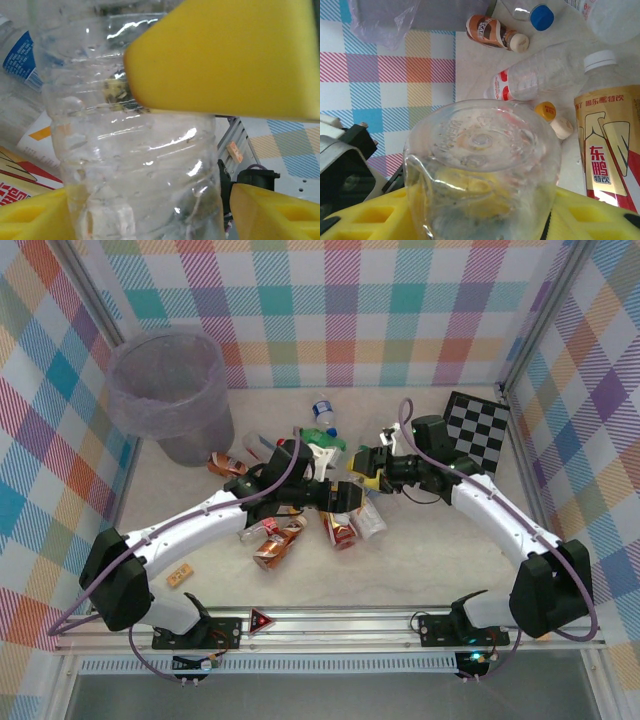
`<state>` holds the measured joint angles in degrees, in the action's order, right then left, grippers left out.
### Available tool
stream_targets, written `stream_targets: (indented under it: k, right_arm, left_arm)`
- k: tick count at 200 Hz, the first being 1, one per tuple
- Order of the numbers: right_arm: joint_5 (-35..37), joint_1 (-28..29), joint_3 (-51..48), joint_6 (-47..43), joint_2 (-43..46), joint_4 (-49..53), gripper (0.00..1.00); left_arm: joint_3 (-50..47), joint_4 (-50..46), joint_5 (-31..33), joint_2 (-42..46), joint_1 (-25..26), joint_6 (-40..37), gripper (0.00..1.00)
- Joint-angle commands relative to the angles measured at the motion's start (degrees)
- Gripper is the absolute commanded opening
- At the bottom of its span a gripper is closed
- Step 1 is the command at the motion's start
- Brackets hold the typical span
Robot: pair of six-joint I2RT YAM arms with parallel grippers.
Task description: Put the plastic bottles in the bin
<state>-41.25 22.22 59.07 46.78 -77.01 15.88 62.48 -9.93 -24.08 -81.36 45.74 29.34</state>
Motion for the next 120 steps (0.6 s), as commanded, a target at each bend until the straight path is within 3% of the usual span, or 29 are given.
stream_targets:
  k: [1, 31, 78, 120]
  right_arm:
    - [-1.6, 0.4, 1.8, 0.7, -0.1, -1.7, 0.55]
    - [-0.9, 0.5, 2.0, 0.3, 0.1, -0.4, 0.59]
    - [1.4, 0.0, 4.7, -2.4, 0.7, 6.7, 0.81]
    - [4.1, -2.5, 5.1, -4.6, 5.1, 12.7, 0.82]
  left_arm:
    - [0.0, 1.3, 1.7, 0.1, 0.4, 0.6, 0.67]
    - [-0.1, 1.0, 3.1, 0.7, 0.4, 0.9, 0.57]
    - [0.7, 0.3, 4.0, 0.1, 0.4, 1.0, 0.52]
    - [1.5, -1.7, 5.6, 0.1, 0.3, 0.4, 0.5]
